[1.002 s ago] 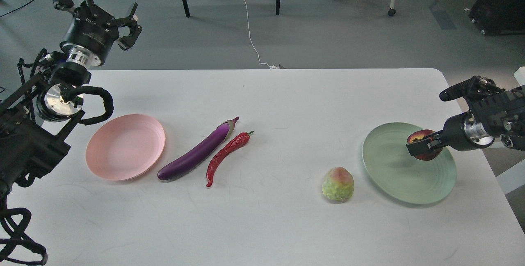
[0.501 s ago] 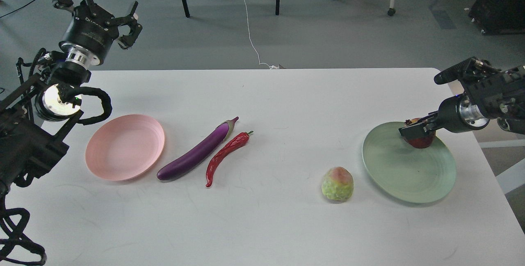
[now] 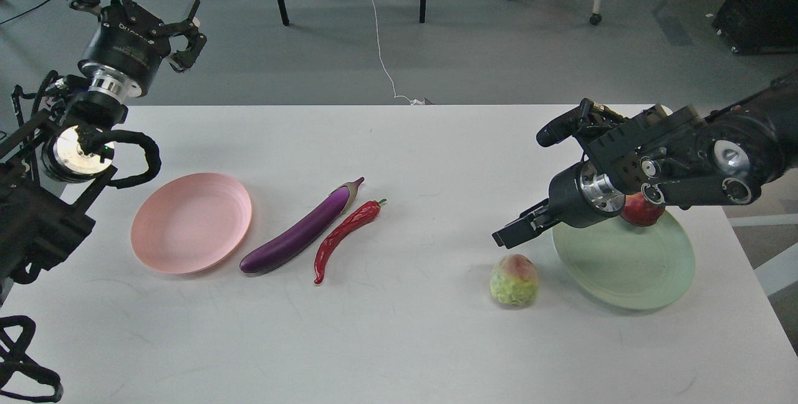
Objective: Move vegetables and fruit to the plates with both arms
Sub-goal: 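Move the right hand to the pale green fruit and grasp it, then set the pale green fruit on the green plate and withdraw right hand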
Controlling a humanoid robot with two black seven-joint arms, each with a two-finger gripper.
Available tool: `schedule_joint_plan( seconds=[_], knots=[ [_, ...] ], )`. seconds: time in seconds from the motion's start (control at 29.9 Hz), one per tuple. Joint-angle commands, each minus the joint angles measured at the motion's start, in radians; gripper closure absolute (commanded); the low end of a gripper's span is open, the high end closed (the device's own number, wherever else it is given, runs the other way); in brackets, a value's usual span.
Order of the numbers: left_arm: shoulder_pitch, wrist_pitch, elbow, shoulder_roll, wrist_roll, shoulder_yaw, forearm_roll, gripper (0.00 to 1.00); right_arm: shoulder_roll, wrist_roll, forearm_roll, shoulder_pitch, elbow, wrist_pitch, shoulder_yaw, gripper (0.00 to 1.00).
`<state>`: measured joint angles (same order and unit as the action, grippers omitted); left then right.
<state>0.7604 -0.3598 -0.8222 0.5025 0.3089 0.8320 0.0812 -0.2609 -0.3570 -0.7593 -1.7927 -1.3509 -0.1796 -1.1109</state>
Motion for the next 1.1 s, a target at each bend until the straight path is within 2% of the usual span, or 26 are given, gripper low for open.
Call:
schedule_joint_plan(
  seconds=[0.0, 0.17, 0.4, 0.63, 0.94, 1.07],
  knots=[
    [-0.003, 0.001, 0.0, 0.007, 0.001, -0.001, 0.0, 0.02, 0.055, -0.002, 0.001, 0.01, 0.001, 0.002, -0.018, 0.05],
    [-0.003, 0.001, 0.0, 0.011, 0.001, 0.001, 0.0, 0.02, 0.121, -0.002, 0.0, 0.045, 0.007, 0.012, -0.064, 0.08],
    [-0.003, 0.001, 0.0, 0.011, 0.002, 0.002, 0.002, 0.02, 0.149, -0.002, -0.011, 0.049, 0.013, 0.012, -0.075, 0.24],
    [-0.003, 0.001, 0.0, 0.014, 0.001, 0.006, 0.0, 0.02, 0.132, -0.005, -0.012, 0.039, 0.013, 0.012, -0.095, 0.52],
    [-0.003, 0.001, -0.002, 0.013, 0.001, 0.002, 0.0, 0.02, -0.012, -0.002, -0.023, -0.04, 0.023, 0.011, -0.09, 0.53],
    [-0.003, 0.001, -0.002, 0.013, 0.001, 0.001, 0.002, 0.02, -0.083, 0.003, -0.11, -0.03, 0.026, 0.012, -0.096, 0.53]
  ],
)
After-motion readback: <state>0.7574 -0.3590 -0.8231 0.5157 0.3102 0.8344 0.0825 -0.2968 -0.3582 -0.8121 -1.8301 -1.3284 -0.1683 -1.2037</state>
